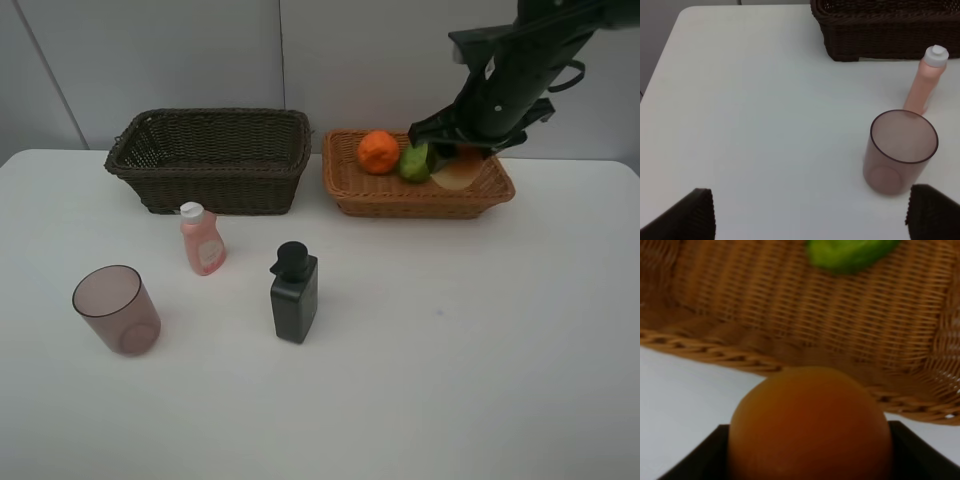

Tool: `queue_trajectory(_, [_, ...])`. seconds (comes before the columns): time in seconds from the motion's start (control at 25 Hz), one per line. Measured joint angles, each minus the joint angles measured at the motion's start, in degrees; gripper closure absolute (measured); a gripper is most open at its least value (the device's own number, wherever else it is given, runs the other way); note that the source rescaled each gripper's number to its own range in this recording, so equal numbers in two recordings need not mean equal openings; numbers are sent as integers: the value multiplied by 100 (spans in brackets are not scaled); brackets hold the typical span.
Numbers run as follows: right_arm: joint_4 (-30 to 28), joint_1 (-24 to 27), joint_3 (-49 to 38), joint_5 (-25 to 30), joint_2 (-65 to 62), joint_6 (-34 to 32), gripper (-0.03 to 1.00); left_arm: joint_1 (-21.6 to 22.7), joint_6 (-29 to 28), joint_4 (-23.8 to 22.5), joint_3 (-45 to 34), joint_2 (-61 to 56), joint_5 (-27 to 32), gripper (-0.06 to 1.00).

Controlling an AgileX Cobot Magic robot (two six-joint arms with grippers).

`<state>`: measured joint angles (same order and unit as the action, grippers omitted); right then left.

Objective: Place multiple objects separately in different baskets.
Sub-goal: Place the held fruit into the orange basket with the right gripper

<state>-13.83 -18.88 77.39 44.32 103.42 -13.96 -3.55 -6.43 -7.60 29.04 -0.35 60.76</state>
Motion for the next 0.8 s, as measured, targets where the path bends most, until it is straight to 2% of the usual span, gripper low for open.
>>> queue_trajectory(0.16, [-14, 274, 223, -324, 364, -88, 97, 0, 0, 0, 0, 0, 0, -4])
queue_trajectory(0.56, [-8, 741, 263, -2037, 1044, -103, 97, 0, 0, 0, 0, 0, 0, -4])
queue_trajectory(0.8, [10, 760, 263, -2218, 1343, -109, 97, 0, 0, 0, 0, 0, 0, -4])
